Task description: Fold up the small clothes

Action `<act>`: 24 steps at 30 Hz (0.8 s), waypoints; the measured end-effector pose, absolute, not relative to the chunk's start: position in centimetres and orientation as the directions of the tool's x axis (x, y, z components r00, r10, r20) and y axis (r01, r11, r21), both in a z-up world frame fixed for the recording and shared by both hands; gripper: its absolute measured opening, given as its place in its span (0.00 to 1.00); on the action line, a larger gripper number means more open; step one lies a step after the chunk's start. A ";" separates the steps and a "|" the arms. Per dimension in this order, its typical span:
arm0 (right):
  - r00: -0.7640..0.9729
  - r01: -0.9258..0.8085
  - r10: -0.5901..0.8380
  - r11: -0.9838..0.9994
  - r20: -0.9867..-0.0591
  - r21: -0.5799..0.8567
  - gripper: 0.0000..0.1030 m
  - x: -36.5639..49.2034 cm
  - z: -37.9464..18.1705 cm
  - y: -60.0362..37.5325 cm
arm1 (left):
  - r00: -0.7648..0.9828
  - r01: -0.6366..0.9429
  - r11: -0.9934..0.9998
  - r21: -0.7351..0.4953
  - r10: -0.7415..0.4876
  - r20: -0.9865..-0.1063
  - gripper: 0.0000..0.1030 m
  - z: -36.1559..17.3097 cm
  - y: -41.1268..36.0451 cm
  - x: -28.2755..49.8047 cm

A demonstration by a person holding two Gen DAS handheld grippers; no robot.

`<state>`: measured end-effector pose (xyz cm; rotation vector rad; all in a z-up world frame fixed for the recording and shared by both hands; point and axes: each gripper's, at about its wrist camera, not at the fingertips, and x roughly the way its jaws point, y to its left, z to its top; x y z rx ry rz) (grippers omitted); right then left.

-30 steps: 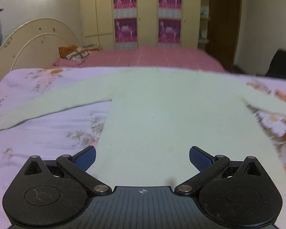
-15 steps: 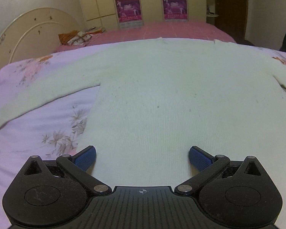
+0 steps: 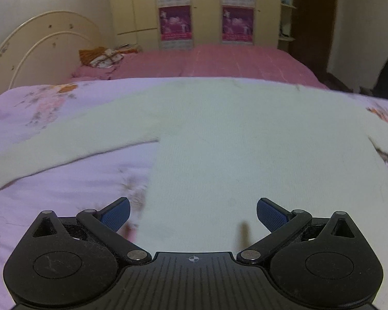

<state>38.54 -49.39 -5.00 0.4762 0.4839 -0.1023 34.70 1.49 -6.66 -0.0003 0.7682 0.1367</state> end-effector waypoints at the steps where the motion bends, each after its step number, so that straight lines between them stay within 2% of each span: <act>1: 0.882 0.166 0.049 0.898 -0.468 0.407 0.04 39.1 -4.6 -47.3 | 0.712 -0.134 0.990 0.038 0.122 -0.691 1.00 -6.5 1.9 34.7; 12: 0.796 -0.170 0.337 0.922 -0.503 0.349 0.04 43.4 -4.1 -26.1 | 0.718 -0.190 0.981 -0.043 0.109 -0.687 1.00 -5.6 8.4 34.8; 20: 0.722 -0.284 0.403 0.914 -0.562 0.290 0.05 45.1 -5.5 -16.0 | 0.708 -0.238 0.967 -0.090 0.110 -0.698 1.00 -5.8 12.6 34.0; 24: 0.720 -0.297 0.378 0.926 -0.582 0.234 0.07 45.2 -6.1 -13.5 | 0.702 -0.247 0.963 -0.111 0.098 -0.705 1.00 -6.6 13.5 34.8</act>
